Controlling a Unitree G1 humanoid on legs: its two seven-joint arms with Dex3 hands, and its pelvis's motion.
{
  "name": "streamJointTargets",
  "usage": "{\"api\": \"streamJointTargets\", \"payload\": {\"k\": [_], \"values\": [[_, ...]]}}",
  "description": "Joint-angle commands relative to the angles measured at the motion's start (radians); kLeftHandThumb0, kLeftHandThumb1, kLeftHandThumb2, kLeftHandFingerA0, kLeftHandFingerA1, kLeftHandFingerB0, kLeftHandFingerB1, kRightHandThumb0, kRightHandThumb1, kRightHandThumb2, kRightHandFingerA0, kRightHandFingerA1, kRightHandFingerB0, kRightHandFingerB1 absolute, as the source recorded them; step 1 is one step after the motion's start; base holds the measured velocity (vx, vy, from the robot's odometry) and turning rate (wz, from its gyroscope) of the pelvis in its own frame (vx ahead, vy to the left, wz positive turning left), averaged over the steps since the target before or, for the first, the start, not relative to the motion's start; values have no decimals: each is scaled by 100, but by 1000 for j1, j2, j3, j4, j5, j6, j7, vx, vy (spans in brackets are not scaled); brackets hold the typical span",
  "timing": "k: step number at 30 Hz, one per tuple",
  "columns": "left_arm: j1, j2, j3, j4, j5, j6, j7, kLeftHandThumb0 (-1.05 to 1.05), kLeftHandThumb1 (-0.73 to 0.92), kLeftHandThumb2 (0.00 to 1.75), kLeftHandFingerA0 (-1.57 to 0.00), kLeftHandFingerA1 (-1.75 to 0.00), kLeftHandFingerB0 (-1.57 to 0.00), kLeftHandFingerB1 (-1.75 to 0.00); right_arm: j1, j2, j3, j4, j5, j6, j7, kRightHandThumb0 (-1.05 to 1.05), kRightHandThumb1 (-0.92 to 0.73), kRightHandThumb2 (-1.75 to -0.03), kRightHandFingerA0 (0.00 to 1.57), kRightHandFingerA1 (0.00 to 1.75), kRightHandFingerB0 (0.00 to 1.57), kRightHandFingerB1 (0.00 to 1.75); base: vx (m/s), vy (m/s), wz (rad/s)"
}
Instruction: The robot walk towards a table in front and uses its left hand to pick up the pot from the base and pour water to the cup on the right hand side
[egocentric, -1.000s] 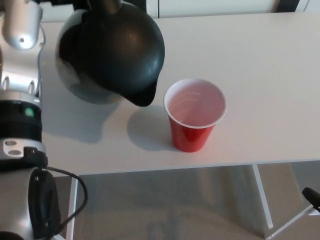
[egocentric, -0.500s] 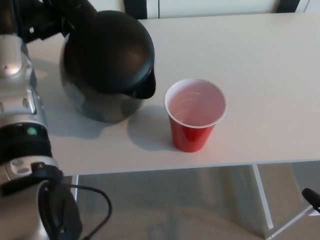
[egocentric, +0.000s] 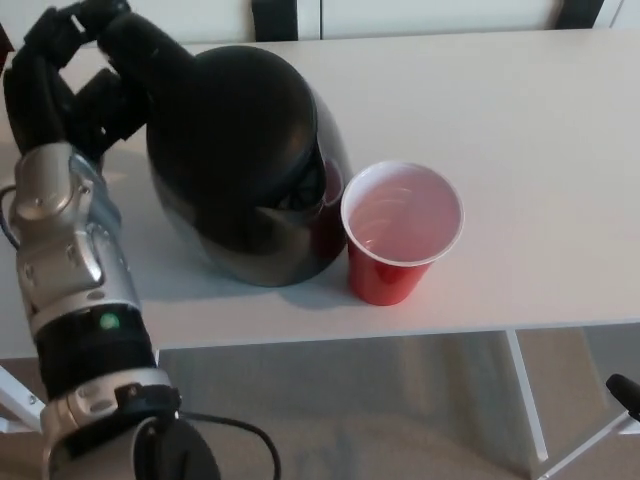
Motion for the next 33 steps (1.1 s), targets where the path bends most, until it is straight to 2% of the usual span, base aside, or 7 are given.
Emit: {"api": "streamJointTargets", "payload": {"k": [1,3,8,10,12,13,33], "values": [[71,-61,-20,-56,-197,189,17,-12,78,74,-75,-153,-71,-119,14,-12,-8,-19,13,3,13,-33,-70,-60,25,86,22,48,0,0,0],[82,-45,-54,-56,-185,150,5,-33,70,61,-44,-44,-42,-38,9,-11,-10,-22,19,10,14,-29,-47,-96,30,70,15,55,0,0,0],[93,132,-224,-45,-150,155,-130,-71,49,77,0,0,0,-1,-6,-12,-15,-21,21,11,7,-33,-67,-58,23,87,22,50,0,0,0],[83,186,-258,-35,-155,149,-143,-76,48,79,0,0,0,0,-11,-12,-18,-17,27,10,15,-29,-46,-94,32,72,15,56,0,0,0],[63,228,-283,-18,-157,139,-130,-74,53,57,0,0,0,0,-9,-18,-9,-15,12,-3,23,-36,-68,-59,25,89,22,51,0,0,0],[40,261,-297,-6,-149,143,-128,-79,47,82,0,0,0,0,-11,-21,-7,-13,8,-5,23,-31,-45,-94,37,75,17,56,0,0,0],[26,657,-440,-113,-291,266,-440,-82,47,85,0,0,0,0,-16,-13,-13,-23,11,5,0,-42,-53,-82,29,75,26,59,0,0,0]]}}
